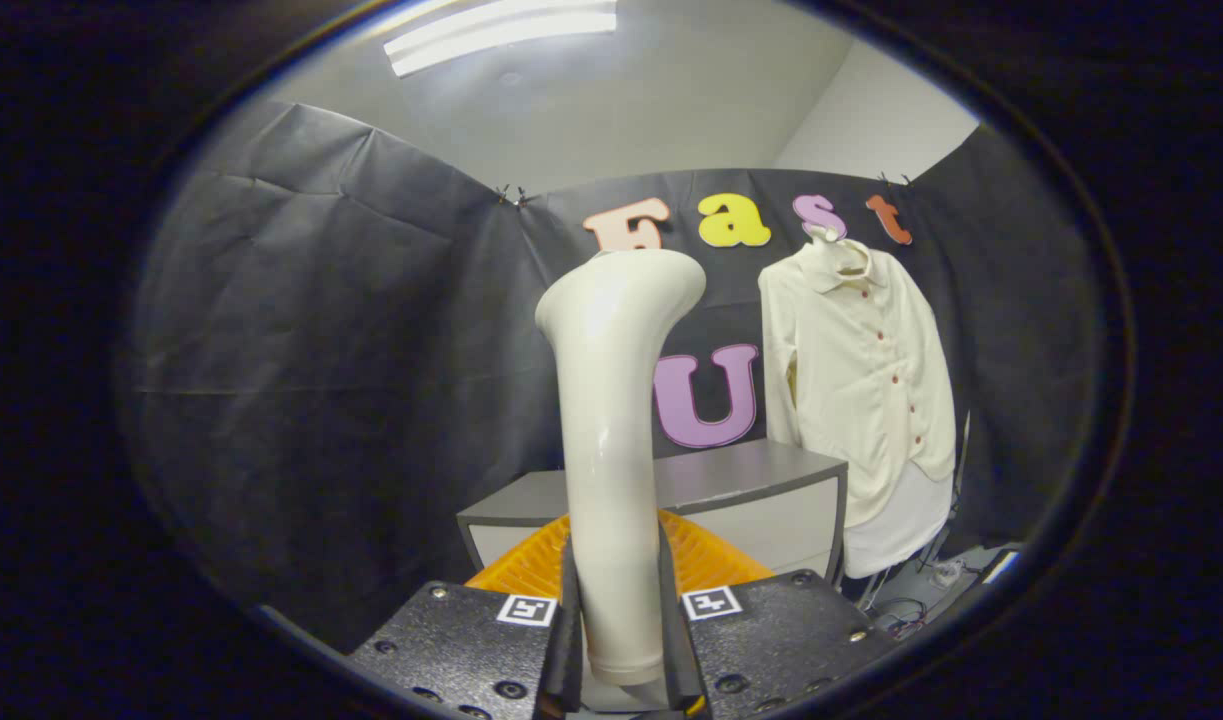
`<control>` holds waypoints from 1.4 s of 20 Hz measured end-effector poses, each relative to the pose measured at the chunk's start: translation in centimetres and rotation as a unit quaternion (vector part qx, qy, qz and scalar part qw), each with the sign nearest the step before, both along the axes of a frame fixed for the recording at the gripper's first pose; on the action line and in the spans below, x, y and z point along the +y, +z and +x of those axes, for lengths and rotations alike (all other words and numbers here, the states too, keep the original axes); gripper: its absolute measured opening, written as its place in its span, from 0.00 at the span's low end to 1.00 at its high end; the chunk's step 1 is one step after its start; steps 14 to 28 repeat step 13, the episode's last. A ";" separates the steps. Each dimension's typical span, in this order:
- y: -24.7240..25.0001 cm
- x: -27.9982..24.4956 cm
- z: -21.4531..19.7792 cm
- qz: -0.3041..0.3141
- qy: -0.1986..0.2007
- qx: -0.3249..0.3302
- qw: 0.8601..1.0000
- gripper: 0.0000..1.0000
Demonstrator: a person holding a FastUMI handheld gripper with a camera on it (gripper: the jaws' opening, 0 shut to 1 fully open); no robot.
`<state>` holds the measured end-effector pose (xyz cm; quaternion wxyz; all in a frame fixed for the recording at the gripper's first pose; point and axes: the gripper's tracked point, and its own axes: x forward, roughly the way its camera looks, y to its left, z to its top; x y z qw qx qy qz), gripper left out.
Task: Iron the clothes twice with a garment steamer, once on the left side and once on the right side.
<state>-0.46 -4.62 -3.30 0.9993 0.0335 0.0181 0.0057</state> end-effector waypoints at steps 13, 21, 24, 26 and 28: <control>1.5 1.3 -2.0 -0.049 -0.020 -0.003 0.999 0.31; 1.5 1.3 -2.0 -0.049 -0.020 -0.003 0.999 0.31; 1.5 1.3 -2.0 -0.049 -0.020 -0.003 0.999 0.31; 1.5 1.3 -2.0 -0.049 -0.020 -0.003 0.999 0.31; 1.5 1.3 -2.0 -0.049 -0.020 -0.003 0.999 0.31</control>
